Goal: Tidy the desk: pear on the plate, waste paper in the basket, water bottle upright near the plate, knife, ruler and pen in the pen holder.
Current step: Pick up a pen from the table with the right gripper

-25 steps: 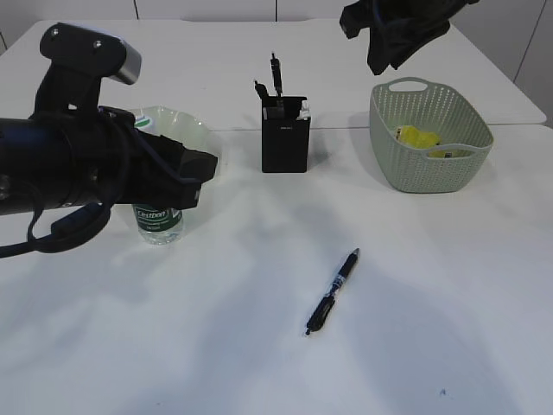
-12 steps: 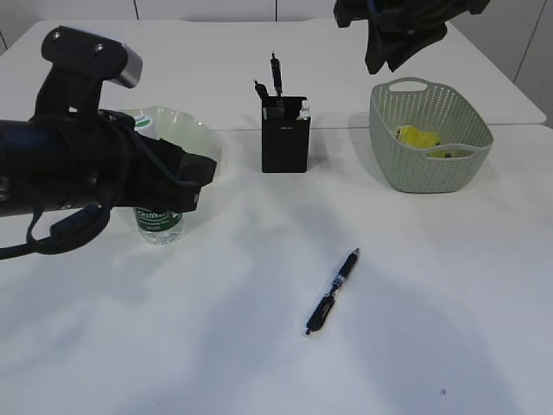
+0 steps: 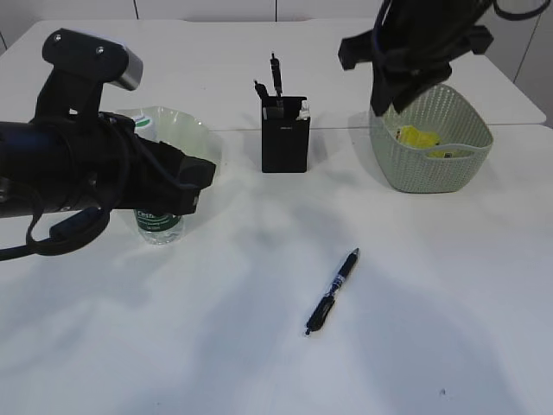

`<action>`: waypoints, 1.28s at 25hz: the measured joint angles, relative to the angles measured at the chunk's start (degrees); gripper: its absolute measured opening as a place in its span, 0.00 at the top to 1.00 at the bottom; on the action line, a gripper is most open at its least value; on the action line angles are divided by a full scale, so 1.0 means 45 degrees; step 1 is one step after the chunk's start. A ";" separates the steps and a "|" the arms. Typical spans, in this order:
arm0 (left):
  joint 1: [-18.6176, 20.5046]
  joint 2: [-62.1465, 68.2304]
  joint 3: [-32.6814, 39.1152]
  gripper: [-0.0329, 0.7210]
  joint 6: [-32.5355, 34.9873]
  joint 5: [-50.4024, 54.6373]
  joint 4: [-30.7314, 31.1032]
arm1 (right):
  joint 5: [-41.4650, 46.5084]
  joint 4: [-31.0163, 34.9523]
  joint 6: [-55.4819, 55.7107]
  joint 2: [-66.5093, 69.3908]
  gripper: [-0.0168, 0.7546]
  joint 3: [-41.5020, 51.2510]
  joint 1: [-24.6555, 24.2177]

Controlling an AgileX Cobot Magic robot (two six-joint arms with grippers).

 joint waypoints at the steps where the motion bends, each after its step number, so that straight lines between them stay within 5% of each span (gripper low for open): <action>1: 0.0000 0.0000 0.0000 0.51 0.0000 0.0000 0.0000 | 0.0000 0.0006 -0.0091 -0.0059 0.74 0.0362 0.0000; 32: 0.1835 -0.0272 0.0000 0.51 0.0000 0.0020 0.0657 | -0.0122 0.1595 -0.4154 -0.1629 0.74 0.4048 0.0000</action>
